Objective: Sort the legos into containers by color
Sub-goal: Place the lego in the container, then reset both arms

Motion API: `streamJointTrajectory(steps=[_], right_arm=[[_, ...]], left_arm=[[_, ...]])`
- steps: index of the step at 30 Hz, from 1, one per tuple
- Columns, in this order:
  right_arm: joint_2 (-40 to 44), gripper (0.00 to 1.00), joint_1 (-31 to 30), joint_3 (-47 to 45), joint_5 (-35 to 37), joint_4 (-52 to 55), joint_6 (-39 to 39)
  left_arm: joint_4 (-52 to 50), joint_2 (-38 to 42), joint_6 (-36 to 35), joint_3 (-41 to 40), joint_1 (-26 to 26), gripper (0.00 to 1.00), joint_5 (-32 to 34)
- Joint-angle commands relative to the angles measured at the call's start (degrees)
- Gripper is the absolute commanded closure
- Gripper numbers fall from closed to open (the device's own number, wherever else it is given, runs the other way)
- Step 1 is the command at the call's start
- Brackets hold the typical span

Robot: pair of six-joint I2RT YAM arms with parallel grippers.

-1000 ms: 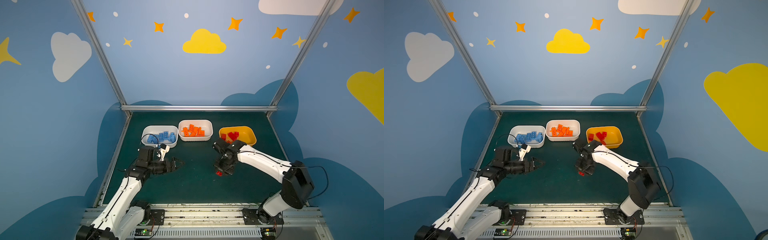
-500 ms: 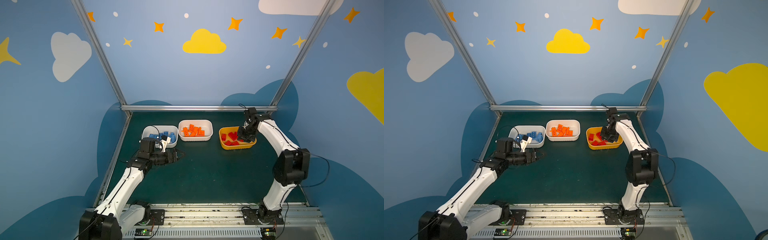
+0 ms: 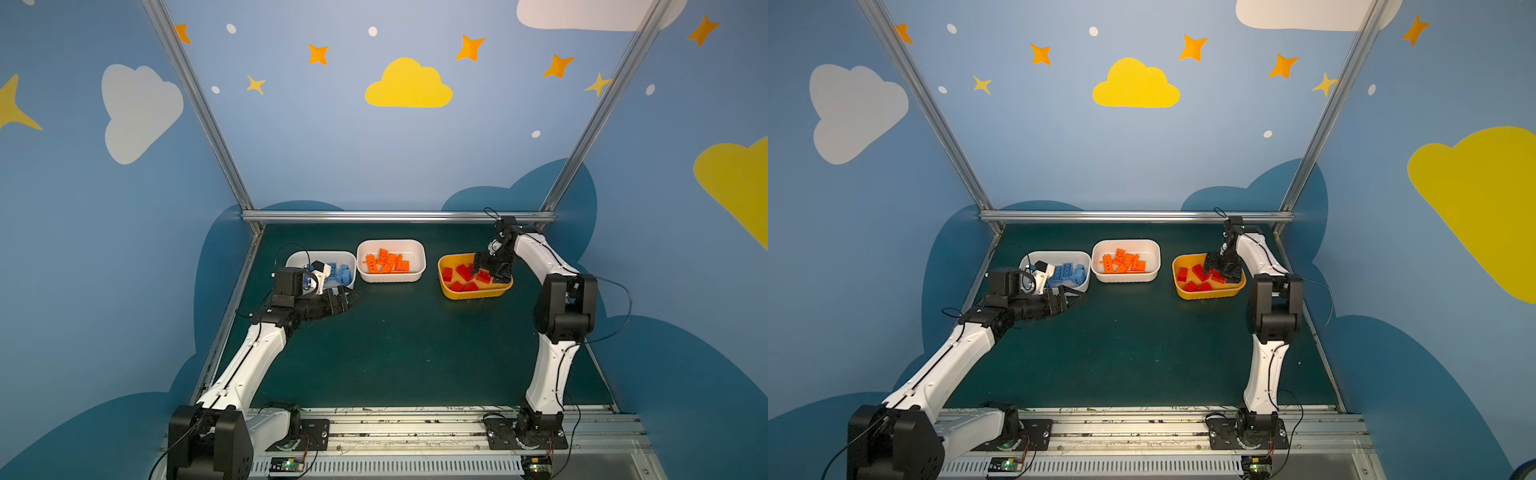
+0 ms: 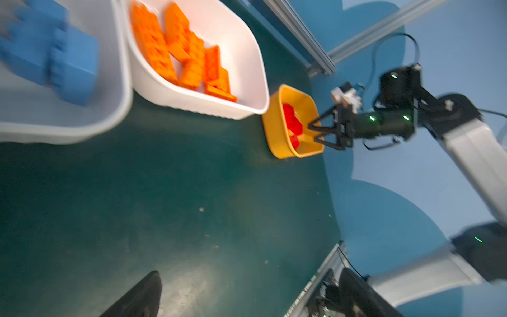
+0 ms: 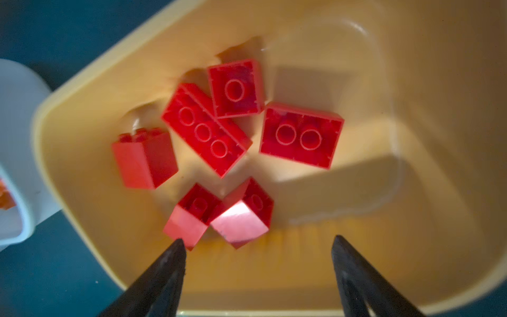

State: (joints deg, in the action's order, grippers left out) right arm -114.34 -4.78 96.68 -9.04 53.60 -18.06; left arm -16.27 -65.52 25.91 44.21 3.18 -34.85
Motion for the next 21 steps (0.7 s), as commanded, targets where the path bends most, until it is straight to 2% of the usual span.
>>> streamJointTrajectory(steps=[1, 3, 6, 9, 12, 15, 17, 19, 21], right_arm=[[12.25, 0.14, -0.19, -11.98, -0.32, -10.28, 1.96], [19.78, 0.13, 0.4, -23.14, 1.32, -19.81, 1.69], [28.81, 0.13, 2.43, -38.16, 3.72, -33.36, 1.79], [34.67, 0.07, 3.14, -51.37, 8.86, -51.12, 6.68], [38.17, 0.06, 3.71, -59.77, 8.13, -63.0, 12.25], [38.0, 0.06, 4.39, -62.85, 8.69, -68.8, 14.74], [34.94, 0.05, 5.93, -63.01, 4.7, -72.07, 14.74], [31.34, 0.05, 6.06, -62.41, 1.97, -72.87, 14.37], [31.25, 0.05, 5.59, -63.37, -0.6, -74.52, 16.56]], left_arm=[[-2.66, 0.38, -6.21, 0.66, -2.47, 0.0, 14.81], [-1.25, 0.94, -4.94, -0.12, -4.95, 0.0, 19.98], [4.06, 1.51, -7.03, -2.95, -5.43, 0.0, 32.82], [9.77, -0.18, -7.77, -5.45, -6.59, 0.01, 38.54], [18.81, -2.05, -11.92, -9.44, -6.63, 0.01, 39.75], [23.14, -4.25, -14.72, -10.89, -6.82, 0.01, 43.39], [26.64, -5.95, -17.03, -11.76, -7.05, 0.01, 42.14], [34.76, -8.22, -19.36, -14.16, -7.05, 0.0, 39.8], [41.2, -11.33, -22.79, -15.68, -7.05, 0.0, 37.41]])
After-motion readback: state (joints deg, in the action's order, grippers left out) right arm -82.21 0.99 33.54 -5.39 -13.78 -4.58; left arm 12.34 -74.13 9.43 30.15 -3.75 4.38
